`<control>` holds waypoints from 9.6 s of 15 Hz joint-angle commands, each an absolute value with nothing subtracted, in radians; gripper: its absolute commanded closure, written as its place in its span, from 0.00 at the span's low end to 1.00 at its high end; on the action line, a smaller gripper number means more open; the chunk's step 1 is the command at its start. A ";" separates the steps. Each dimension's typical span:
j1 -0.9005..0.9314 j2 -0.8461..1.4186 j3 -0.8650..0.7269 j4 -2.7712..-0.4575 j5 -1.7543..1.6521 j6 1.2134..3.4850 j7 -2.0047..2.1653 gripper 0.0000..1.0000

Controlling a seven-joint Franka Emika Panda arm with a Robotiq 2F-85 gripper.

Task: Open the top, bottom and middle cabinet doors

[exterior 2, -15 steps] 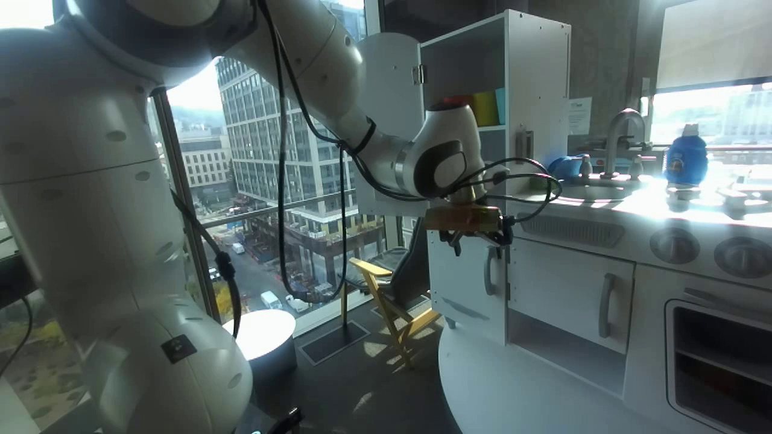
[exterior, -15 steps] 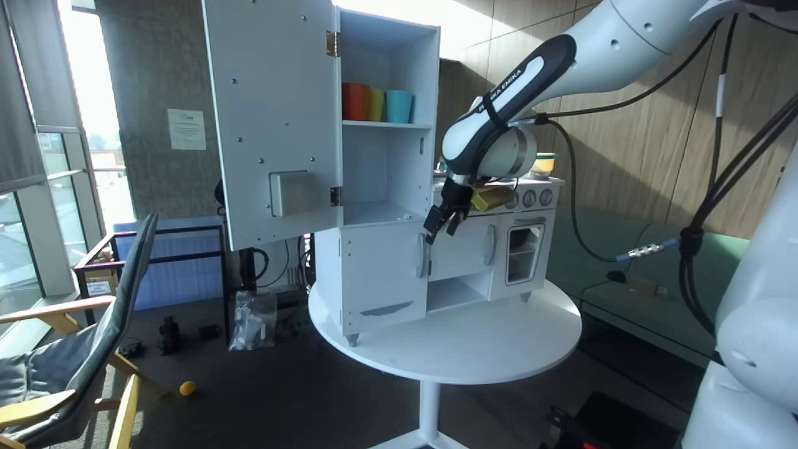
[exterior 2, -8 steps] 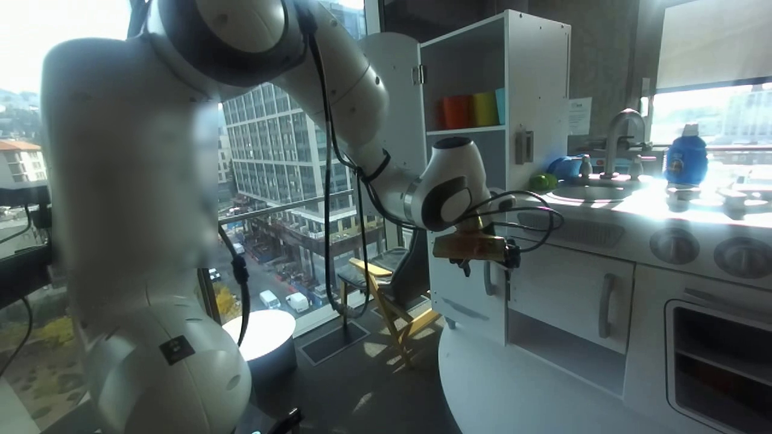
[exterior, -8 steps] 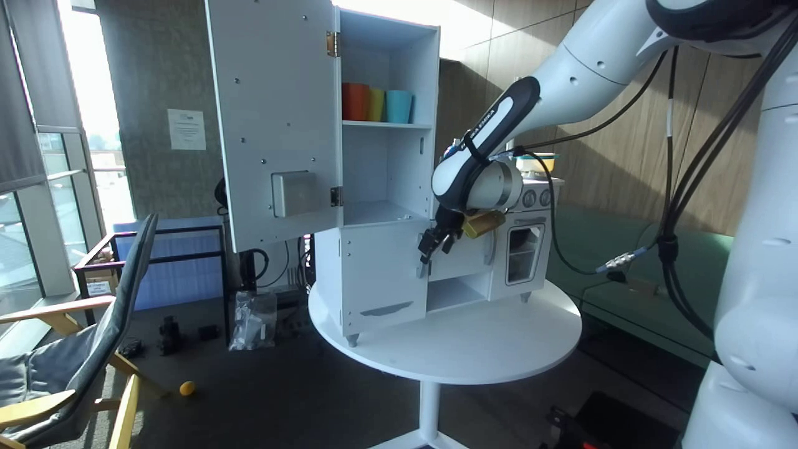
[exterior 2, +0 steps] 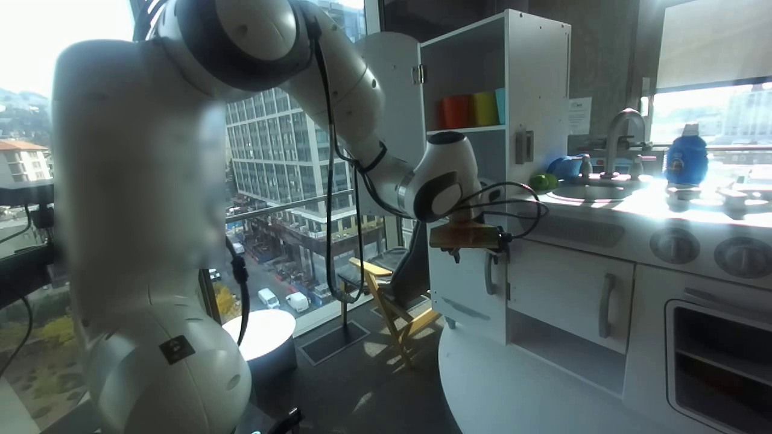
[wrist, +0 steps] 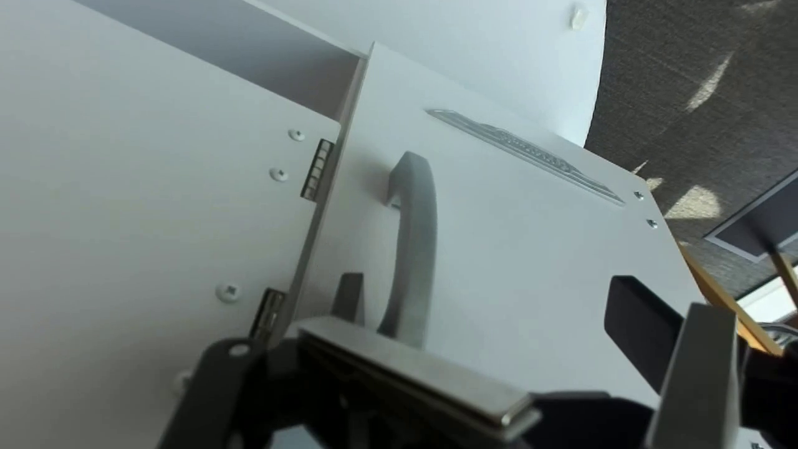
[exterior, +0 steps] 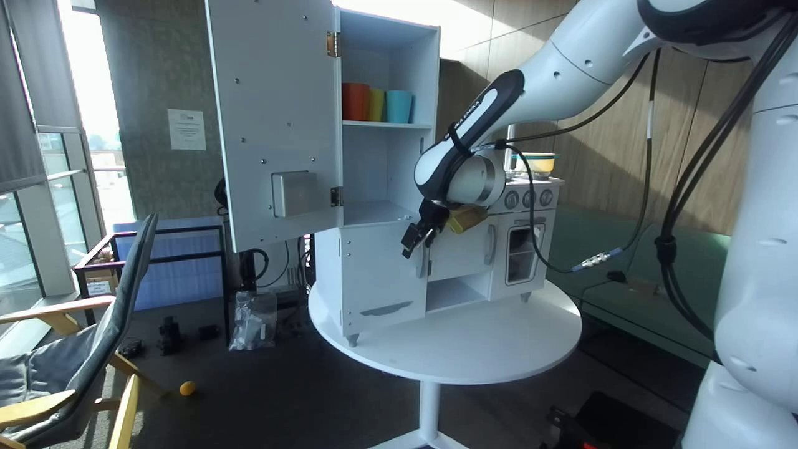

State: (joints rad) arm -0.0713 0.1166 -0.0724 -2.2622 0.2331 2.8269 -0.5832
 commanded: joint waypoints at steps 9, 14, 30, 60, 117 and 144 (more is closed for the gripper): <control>-0.091 -0.003 -0.059 -2.260 0.240 2.348 -0.741 0.00; -0.076 -0.076 -0.061 -2.258 0.017 2.062 -0.450 0.00; -0.062 -0.134 -0.028 -2.285 -0.267 2.214 0.141 0.00; -0.214 0.147 -0.280 -2.100 -0.372 2.590 0.480 0.00; -1.904 0.594 1.143 -2.328 -0.531 3.179 -0.357 0.00; -1.991 0.770 1.275 -2.356 -0.539 3.133 -0.644 0.00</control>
